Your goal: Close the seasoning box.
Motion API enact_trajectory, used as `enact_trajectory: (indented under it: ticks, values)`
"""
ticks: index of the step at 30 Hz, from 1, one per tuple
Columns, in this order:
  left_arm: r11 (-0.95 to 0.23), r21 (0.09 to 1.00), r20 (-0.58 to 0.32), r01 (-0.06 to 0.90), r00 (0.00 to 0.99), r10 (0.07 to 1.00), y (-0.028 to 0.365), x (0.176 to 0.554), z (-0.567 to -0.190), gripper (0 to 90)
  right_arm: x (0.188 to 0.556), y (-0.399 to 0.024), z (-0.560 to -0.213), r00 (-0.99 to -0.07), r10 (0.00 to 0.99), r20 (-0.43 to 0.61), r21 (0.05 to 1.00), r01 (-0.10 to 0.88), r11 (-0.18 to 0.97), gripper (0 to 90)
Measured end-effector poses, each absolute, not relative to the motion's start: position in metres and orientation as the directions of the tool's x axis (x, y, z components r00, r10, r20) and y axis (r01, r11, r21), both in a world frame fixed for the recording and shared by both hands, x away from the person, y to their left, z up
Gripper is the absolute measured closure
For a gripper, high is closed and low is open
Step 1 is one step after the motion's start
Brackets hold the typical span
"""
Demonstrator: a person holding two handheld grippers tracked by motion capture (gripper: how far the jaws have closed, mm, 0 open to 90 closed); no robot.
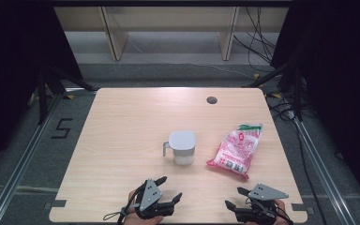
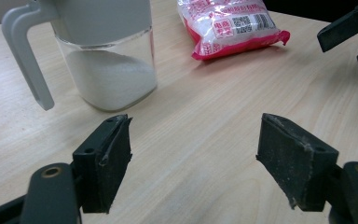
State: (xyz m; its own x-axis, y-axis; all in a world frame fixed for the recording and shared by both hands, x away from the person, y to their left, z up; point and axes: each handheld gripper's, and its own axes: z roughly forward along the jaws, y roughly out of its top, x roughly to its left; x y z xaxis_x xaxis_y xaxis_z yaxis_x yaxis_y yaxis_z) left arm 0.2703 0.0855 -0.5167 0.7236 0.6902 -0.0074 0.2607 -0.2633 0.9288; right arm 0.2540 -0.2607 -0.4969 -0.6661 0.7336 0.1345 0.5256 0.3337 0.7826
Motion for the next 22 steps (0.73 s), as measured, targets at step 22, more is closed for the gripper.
enact_trajectory:
  ticks: [22]
  values:
    - [-0.251,0.927,-0.031,0.278,0.726,0.687,0.0895,0.2734,-0.5179,24.1,0.2496,-0.2630,-0.5012,-0.677,0.727,0.111,0.766,0.525,0.371,30.0]
